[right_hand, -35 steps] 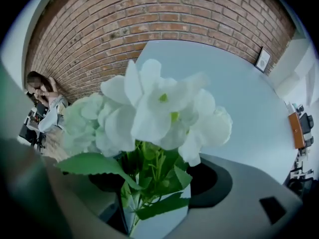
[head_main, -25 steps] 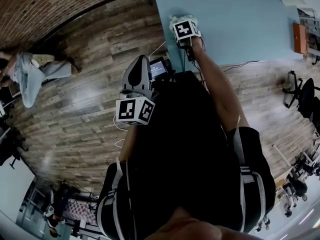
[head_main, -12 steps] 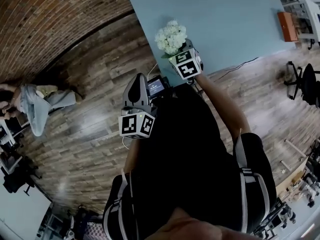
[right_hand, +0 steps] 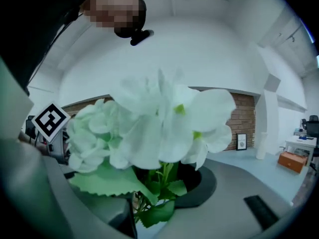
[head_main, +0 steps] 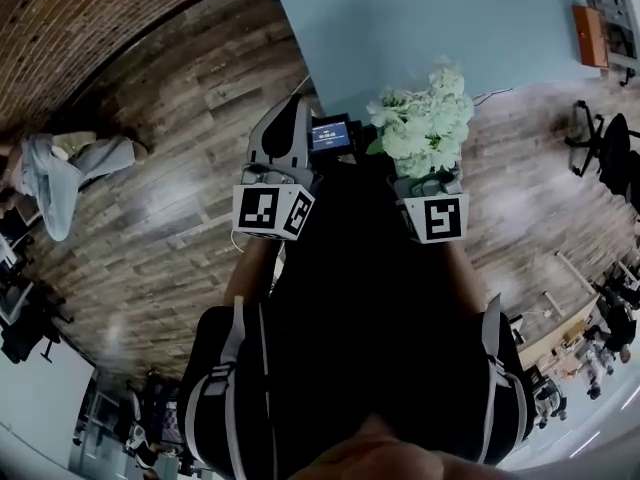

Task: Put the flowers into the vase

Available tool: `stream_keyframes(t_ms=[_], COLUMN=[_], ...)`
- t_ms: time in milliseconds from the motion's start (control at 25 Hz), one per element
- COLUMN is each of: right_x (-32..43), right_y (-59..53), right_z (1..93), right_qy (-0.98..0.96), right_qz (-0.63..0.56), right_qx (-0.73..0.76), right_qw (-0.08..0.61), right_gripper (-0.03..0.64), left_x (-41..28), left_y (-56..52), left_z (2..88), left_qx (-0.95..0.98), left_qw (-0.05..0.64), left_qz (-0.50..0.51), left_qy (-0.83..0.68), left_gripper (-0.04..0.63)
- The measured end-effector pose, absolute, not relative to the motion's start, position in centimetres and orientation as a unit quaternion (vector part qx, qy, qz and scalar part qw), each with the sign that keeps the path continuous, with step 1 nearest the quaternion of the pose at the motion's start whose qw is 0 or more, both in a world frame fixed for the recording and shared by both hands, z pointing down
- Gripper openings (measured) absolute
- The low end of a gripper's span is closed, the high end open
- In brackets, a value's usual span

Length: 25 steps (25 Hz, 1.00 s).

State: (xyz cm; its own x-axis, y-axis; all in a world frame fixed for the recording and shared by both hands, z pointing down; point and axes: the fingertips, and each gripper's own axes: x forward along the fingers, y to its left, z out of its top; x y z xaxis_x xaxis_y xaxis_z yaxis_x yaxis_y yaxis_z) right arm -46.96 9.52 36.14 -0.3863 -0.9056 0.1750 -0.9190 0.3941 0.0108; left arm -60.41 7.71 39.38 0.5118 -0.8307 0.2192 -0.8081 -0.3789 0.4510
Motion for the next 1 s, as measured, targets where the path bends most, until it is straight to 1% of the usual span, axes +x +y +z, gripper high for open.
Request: stream_keyframes(t_ms=[120, 280, 400, 480, 560, 720, 800, 880, 1000], right_x=[-47.1, -46.5, -45.4, -44.2, -40.6, -29.7, -26.3, -23.6, -18.8], right_y=[9.2, 9.6, 9.7, 10.0, 11.0, 13.6, 14.2, 14.8, 15.3], right_z=[36.3, 36.2, 35.0, 35.3, 35.8, 35.2, 35.3, 35.7, 36.2], right_qy=[-0.824, -0.821, -0.828, -0.831, -0.832, -0.839, -0.839, -0.837, -0.826], right_qz=[0.032, 0.052, 0.035, 0.037, 0.045, 0.044, 0.046, 0.049, 0.055], right_qx=[0.561, 0.564, 0.559, 0.555, 0.552, 0.542, 0.541, 0.544, 0.561], right_qw=[0.073, 0.066, 0.035, 0.033, 0.036, 0.015, 0.006, 0.004, 0.0], right_gripper=[0.186, 0.186, 0.186, 0.186, 0.186, 0.186, 0.186, 0.186, 0.186], left_x=[-60.8, -60.7, -59.4, -57.8, -54.3, -44.1, -40.2, -36.5, -30.7], left_y=[6.4, 6.7, 7.4, 7.9, 8.6, 10.4, 10.9, 11.3, 11.7], left_z=[40.3, 39.7, 39.5, 39.4, 38.8, 36.5, 36.6, 37.3, 38.3], left_qx=[0.834, 0.833, 0.832, 0.835, 0.831, 0.812, 0.813, 0.824, 0.838], left_qw=[0.263, 0.257, 0.255, 0.244, 0.231, 0.218, 0.216, 0.221, 0.25], left_qz=[-0.011, -0.005, 0.001, 0.01, 0.012, -0.007, 0.0, 0.019, 0.03], left_qy=[-0.485, -0.49, -0.492, -0.494, -0.506, -0.542, -0.541, -0.521, -0.485], left_gripper=[0.017, 0.017, 0.017, 0.017, 0.017, 0.017, 0.017, 0.017, 0.017])
